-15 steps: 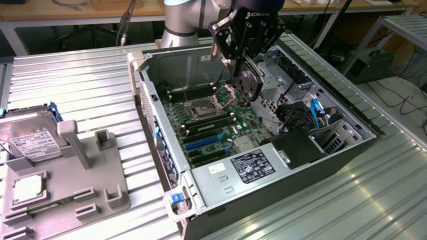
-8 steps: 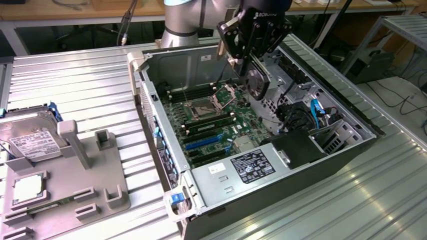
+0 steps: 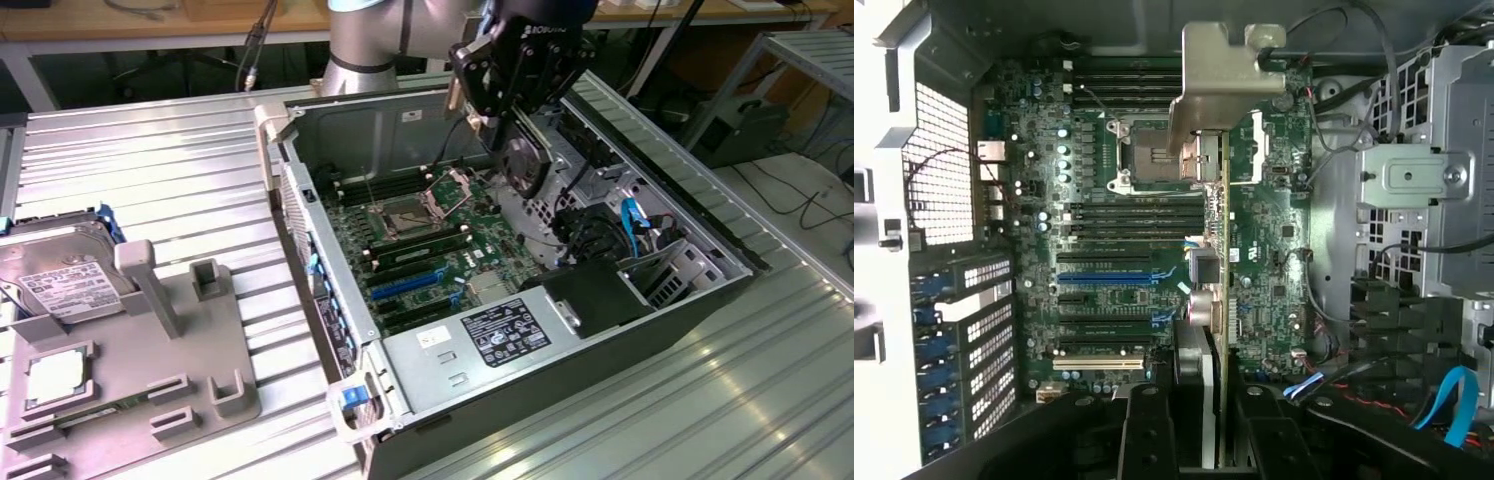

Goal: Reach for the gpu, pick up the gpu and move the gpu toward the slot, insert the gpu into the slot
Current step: 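Pick up the gpu and move the gpu toward the slot, then insert the gpu into the slot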

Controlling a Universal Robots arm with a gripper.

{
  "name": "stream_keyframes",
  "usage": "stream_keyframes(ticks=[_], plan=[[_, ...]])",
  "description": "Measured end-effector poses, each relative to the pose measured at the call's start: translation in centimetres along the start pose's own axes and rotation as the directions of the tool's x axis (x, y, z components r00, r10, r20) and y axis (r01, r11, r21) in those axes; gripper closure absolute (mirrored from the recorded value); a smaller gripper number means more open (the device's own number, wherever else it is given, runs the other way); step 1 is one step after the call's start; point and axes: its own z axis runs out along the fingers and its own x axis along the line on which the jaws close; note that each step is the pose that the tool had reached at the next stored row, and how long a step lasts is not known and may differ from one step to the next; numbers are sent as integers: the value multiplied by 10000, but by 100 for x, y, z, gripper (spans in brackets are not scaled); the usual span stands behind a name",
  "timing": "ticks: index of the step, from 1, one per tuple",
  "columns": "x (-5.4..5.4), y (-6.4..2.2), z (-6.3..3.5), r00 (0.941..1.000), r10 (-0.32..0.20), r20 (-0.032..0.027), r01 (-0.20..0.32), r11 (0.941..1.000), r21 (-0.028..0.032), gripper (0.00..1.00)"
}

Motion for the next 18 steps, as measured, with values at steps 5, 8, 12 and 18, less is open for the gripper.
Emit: stream_keyframes(ticks=[5, 8, 12, 18], plan=[[-16, 0, 1, 10000, 10, 0, -10, 10000, 0, 72], [-16, 0, 1, 10000, 9, 0, -9, 10000, 0, 72], [-16, 0, 1, 10000, 9, 0, -9, 10000, 0, 72], [-16, 0, 2, 10000, -7, 0, 7, 10000, -1, 72]])
